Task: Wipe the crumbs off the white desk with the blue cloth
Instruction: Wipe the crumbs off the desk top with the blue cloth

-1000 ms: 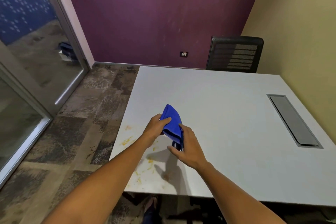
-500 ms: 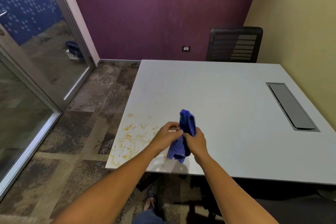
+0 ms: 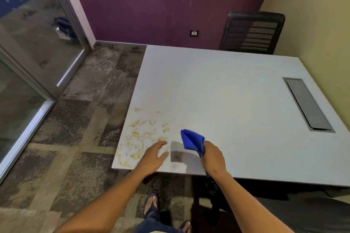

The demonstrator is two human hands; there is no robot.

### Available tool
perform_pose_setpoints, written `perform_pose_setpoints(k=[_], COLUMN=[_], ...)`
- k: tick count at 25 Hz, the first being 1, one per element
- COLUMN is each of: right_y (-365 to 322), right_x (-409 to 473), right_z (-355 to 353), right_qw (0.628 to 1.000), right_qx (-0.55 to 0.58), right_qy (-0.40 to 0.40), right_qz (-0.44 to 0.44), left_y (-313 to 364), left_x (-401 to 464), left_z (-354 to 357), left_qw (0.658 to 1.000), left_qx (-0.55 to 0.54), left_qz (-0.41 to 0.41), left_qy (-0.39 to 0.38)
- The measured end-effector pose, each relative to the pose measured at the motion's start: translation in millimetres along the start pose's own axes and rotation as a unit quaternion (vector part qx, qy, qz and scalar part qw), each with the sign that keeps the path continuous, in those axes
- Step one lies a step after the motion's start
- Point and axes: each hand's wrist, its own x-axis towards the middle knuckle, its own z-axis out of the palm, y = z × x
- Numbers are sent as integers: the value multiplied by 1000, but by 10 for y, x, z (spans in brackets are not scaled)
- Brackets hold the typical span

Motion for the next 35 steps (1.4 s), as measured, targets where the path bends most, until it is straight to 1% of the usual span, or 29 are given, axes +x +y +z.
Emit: perform_pose_setpoints(k=[2, 5, 7, 9, 11, 14, 17, 18, 20, 22, 24, 27, 29, 30, 33, 35], right_y=[25, -13, -56, -100, -114, -61, 39, 70, 132, 172, 172, 108, 100, 113, 189, 191], right_x=[6, -15, -26, -37, -77, -135, -107, -99, -60, -36, -45, -45, -45, -67, -215, -326], right_z=[55, 175, 257, 324, 374, 415, 374, 355, 370, 437, 538, 629, 648, 633, 571, 571], right_qw=[997, 990, 987, 984, 982, 987, 989, 989, 987, 987, 988, 987, 988, 988, 986, 985], right_qx=[-63, -126, -150, -171, -183, -158, -138, -139, -148, -149, -137, -109, -107, -107, -98, -113], right_qy=[-13, -41, -29, -8, -3, 8, 42, 51, 48, 33, 33, 47, 41, 46, 95, 119], right_qz=[-51, -58, -58, -56, -46, -20, 21, 30, 34, 43, 70, 106, 103, 100, 91, 58], left_y=[-278, -617, -787, -912, -1015, -1200, -1305, -1295, -1289, -1333, -1412, -1430, -1421, -1424, -1468, -1508], left_x=[31, 138, 258, 406, 570, 859, 1181, 1289, 1558, 1819, 2024, 2190, 2242, 2248, 2257, 2260], left_z=[-248, -582, -749, -893, -1032, -1224, -1344, -1379, -1433, -1427, -1375, -1260, -1205, -1165, -1088, -1083], left_qw=[999, 996, 995, 989, 978, 951, 931, 931, 942, 951, 951, 945, 944, 942, 938, 939], left_qx=[18, 39, 65, 121, 185, 282, 344, 339, 284, 193, 103, -9, -35, -30, 3, 10], left_qz=[-18, -41, -45, -56, -79, -119, -115, -120, -157, -214, -265, -300, -295, -293, -280, -265], left_qy=[39, 65, 66, 65, 61, 28, 43, 58, 89, 115, 126, 131, 148, 162, 205, 218])
